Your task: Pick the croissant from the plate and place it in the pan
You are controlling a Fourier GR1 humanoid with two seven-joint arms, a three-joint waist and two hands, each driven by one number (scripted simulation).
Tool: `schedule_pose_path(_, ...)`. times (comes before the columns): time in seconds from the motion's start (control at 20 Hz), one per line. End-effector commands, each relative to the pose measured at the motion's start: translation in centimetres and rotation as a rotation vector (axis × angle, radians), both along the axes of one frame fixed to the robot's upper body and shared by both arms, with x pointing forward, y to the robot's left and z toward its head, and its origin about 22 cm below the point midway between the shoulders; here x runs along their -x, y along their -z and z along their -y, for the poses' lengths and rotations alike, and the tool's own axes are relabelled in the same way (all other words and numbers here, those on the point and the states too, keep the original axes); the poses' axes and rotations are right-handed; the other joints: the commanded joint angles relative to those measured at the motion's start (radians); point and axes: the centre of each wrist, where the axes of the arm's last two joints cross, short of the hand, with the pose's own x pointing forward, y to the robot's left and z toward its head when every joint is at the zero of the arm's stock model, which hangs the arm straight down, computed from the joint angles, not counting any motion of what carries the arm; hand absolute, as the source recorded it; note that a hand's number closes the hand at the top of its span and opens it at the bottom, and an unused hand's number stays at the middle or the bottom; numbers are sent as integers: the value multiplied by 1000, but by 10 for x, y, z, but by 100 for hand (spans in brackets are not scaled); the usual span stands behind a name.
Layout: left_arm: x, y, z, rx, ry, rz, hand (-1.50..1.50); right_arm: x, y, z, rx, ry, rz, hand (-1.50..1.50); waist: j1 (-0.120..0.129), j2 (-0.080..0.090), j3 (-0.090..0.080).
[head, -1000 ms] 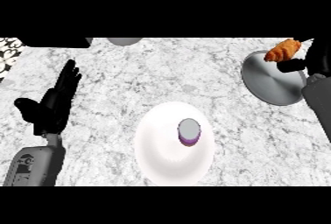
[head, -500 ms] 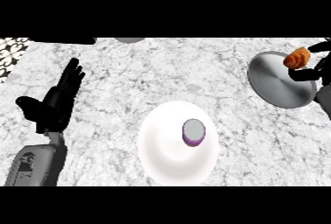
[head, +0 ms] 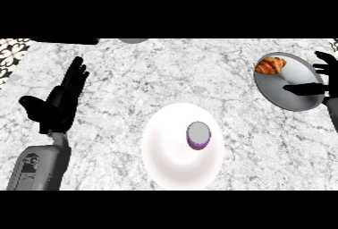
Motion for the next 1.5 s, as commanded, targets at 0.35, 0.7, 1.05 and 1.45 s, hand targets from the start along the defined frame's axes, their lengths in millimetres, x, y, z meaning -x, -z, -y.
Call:
schedule_pose_path(0.35,6,9,-20,-12,-51,-1,0,20,7,27,-206,32,399,-150,-46,-21,-4)
schedule_pose_path(0.7,4,4,-23,10,-87,-49,0,42,18,41,-396,-156,406,-150,-97,-46,-9)
schedule_pose_path(1.05,35,22,-36,-12,-123,-63,0,96,31,59,-402,-211,431,-150,-117,-56,-12)
schedule_pose_path(1.45,27,11,-26,-5,-112,-35,0,162,8,38,-380,-222,386,-150,-107,-46,-11)
